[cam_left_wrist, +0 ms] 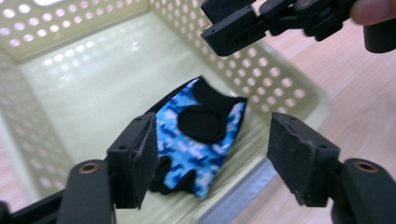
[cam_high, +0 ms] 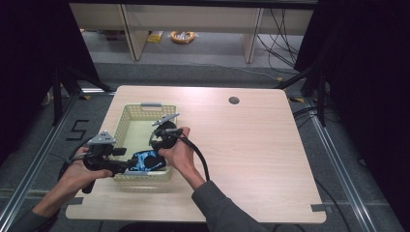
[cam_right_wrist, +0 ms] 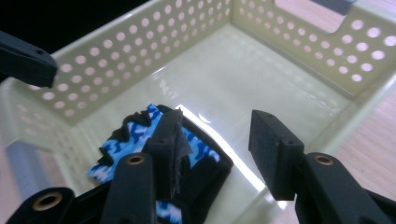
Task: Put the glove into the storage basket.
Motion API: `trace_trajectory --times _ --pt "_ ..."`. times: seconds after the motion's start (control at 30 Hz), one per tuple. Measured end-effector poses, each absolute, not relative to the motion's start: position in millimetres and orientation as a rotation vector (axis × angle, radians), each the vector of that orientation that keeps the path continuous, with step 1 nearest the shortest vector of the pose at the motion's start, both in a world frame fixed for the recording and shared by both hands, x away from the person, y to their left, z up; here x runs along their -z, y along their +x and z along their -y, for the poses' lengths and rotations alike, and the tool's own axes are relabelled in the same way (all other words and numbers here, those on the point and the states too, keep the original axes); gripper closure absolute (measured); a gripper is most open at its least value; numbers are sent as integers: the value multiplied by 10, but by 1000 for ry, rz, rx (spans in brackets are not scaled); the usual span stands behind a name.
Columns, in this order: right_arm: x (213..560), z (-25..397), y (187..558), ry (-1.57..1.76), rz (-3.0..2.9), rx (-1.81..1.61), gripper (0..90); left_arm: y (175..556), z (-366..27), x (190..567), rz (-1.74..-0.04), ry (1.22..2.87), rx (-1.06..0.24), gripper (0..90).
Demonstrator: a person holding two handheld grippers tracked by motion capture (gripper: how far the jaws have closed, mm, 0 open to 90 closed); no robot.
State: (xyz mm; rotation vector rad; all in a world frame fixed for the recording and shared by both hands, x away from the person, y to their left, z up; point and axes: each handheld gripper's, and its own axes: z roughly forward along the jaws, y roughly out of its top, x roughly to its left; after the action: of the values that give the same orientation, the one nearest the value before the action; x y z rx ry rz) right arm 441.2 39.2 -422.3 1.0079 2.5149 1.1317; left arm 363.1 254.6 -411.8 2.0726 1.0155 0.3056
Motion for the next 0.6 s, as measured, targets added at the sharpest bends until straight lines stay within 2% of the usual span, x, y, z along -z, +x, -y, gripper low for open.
trace_trajectory --times 0.27,0.6 --pt "4055 16 4208 1038 -2495 -1220 501 3503 -2305 4093 -963 2046 -264 279" --pt "4066 465 4097 1024 -2467 -1295 437 3438 -2095 4110 -943 2013 -230 230"
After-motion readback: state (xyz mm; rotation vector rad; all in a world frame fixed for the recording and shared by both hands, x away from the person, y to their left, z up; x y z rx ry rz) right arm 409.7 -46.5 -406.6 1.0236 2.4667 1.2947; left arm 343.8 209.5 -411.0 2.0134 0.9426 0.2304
